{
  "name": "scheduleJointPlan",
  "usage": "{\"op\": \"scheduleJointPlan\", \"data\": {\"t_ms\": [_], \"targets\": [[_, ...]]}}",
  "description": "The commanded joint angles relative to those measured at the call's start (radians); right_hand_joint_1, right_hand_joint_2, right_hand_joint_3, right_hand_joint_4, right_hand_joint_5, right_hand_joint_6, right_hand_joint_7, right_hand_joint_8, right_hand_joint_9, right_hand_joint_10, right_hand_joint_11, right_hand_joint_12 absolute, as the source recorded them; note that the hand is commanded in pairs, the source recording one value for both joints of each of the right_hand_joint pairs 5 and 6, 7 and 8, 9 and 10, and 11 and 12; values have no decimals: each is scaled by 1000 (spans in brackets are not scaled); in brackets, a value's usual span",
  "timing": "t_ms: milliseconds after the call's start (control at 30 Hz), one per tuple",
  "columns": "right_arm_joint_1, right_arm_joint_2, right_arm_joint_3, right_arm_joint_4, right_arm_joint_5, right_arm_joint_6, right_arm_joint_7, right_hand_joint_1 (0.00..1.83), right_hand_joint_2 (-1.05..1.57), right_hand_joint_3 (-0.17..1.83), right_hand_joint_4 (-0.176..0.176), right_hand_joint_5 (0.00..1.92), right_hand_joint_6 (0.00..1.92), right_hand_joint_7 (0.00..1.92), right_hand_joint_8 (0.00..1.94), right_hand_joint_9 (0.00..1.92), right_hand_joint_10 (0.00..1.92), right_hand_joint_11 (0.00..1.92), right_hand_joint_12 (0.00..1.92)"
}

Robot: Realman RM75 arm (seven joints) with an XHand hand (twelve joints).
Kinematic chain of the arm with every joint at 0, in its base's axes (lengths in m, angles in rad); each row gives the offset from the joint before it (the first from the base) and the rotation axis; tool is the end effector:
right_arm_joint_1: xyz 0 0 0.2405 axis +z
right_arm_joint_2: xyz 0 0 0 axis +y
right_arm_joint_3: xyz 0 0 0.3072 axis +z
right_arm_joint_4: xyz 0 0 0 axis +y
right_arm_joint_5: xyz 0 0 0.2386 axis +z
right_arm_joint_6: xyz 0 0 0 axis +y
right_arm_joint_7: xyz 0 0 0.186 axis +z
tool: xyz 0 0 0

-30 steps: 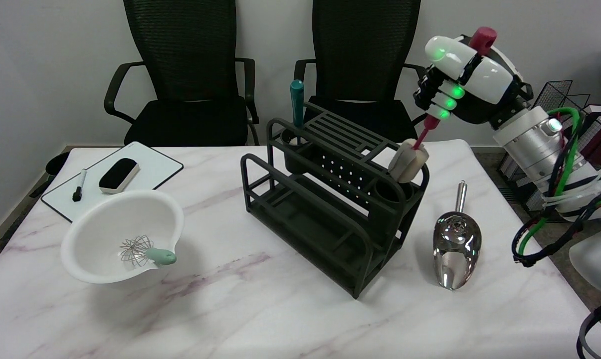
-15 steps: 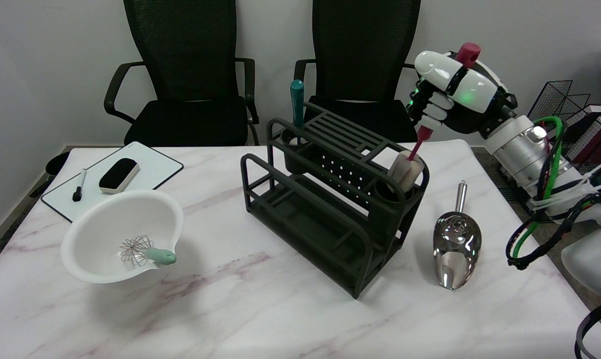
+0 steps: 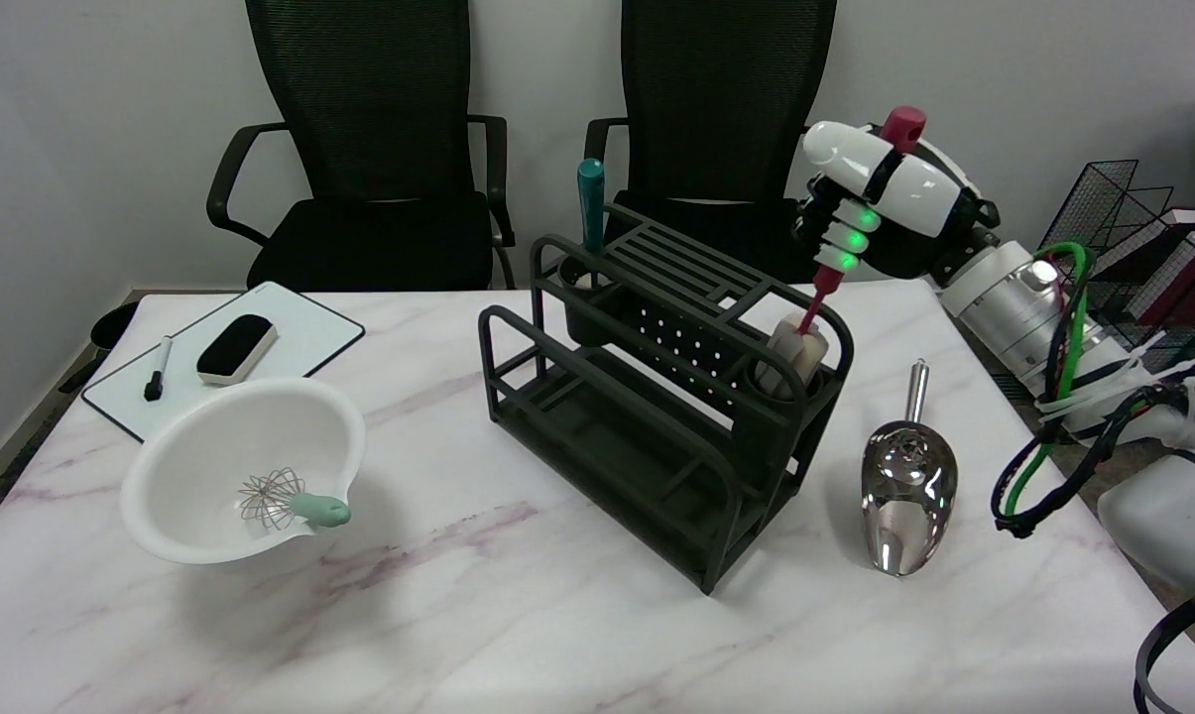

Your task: Place the pink sponge bottle brush into the kitchen storage rack.

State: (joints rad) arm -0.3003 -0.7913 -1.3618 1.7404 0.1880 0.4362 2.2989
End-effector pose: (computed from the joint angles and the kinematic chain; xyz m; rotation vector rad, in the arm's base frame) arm -0.1580 -0.3455 0.4222 1.5706 -1.3133 1.4013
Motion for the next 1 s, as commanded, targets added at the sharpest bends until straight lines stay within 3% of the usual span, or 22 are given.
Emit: {"op": "scheduleJointPlan", "data": {"t_ms": [33, 633, 1000], "targets": [[20, 9, -78, -54, 24, 5, 0, 1087, 1571, 270, 0, 1920, 1920, 1920, 1920, 1920, 1920, 1920, 1920], [100, 1, -169, -144, 25, 65, 0, 1064, 1571, 273, 0, 1920, 1920, 1920, 1920, 1920, 1920, 1920, 1920], [102, -2, -186, -190, 25, 137, 0, 1005, 1571, 347, 0, 1920, 1920, 1920, 1920, 1920, 1920, 1803, 1803]]}}
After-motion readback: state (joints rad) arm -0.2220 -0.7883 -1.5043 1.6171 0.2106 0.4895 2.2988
